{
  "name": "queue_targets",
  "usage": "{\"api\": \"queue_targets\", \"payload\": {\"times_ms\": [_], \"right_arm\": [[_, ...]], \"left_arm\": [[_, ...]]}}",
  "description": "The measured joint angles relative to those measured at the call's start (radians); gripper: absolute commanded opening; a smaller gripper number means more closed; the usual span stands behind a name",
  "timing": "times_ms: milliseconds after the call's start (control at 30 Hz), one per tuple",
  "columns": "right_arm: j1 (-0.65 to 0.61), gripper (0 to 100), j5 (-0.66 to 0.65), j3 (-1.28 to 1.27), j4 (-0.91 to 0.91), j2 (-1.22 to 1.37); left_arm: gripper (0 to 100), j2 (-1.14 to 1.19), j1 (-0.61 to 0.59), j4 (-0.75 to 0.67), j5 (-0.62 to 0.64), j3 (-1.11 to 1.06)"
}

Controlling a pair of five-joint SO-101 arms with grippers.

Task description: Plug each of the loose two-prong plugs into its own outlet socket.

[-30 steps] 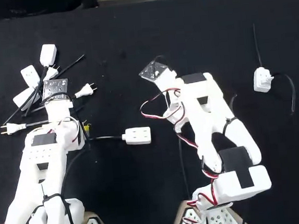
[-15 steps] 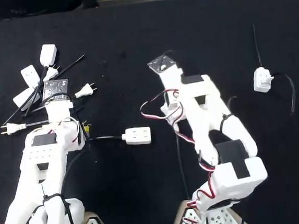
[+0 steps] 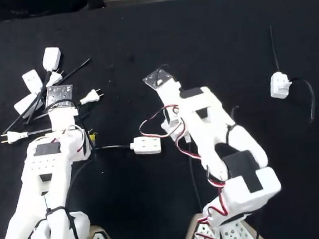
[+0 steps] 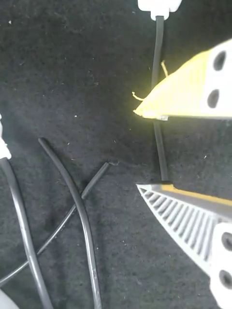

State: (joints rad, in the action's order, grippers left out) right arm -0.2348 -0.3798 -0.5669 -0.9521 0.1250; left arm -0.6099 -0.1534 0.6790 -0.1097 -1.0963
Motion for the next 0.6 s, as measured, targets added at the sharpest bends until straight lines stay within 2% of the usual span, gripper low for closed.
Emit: {"api": "queue_targets", "payload": {"times_ms": [333,500,600], "right_arm": [[0.006,1.1,-0.018,-0.161,-0.008,-0.288],[0.104,1.1,-0.227,-0.118,0.018,-0.416],[0.169,1.1,-0.288,0.011,0.017,-0.422]], "left_arm": [[22,0.0,0.0,0.0,0.0,0.0],[22,0.0,0.0,0.0,0.0,0.0],[22,0.0,0.0,0.0,0.0,0.0]]}}
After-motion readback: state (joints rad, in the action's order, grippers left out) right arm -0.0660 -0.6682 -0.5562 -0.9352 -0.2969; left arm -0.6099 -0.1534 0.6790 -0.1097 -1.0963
